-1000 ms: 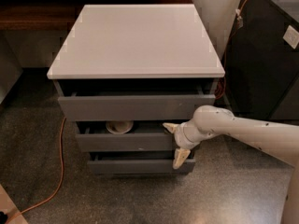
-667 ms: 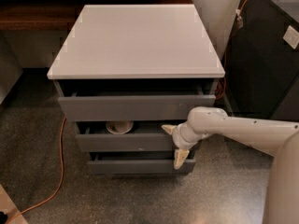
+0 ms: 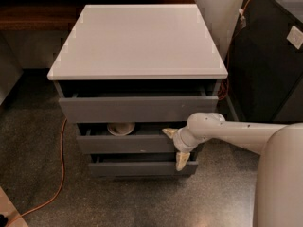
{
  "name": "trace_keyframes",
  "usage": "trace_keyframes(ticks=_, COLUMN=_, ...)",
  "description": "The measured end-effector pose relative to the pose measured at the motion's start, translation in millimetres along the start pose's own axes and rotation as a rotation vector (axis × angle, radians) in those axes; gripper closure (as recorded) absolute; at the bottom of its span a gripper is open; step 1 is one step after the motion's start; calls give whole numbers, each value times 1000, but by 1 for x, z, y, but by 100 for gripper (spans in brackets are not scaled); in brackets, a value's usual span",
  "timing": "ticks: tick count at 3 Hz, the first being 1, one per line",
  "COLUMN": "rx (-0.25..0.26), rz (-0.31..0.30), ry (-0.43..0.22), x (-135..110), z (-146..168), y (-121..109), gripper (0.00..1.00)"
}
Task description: Pick apple from middle drawer and place on counter
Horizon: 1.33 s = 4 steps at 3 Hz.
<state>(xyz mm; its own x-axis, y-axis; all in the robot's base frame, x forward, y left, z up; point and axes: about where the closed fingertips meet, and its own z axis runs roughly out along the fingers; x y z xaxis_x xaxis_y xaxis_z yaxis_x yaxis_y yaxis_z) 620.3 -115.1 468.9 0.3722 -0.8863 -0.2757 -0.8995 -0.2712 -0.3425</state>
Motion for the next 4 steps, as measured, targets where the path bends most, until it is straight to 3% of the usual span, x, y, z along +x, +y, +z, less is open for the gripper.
trace_keyframes(ticks=3, rx=88, rz=-29, ry=-7, x=28, z=47, y=-44, gripper=0)
trace_keyframes(ticks=4, rx=80, rz=-12, ry=2, x=36, z=65, y=-42, gripper=21)
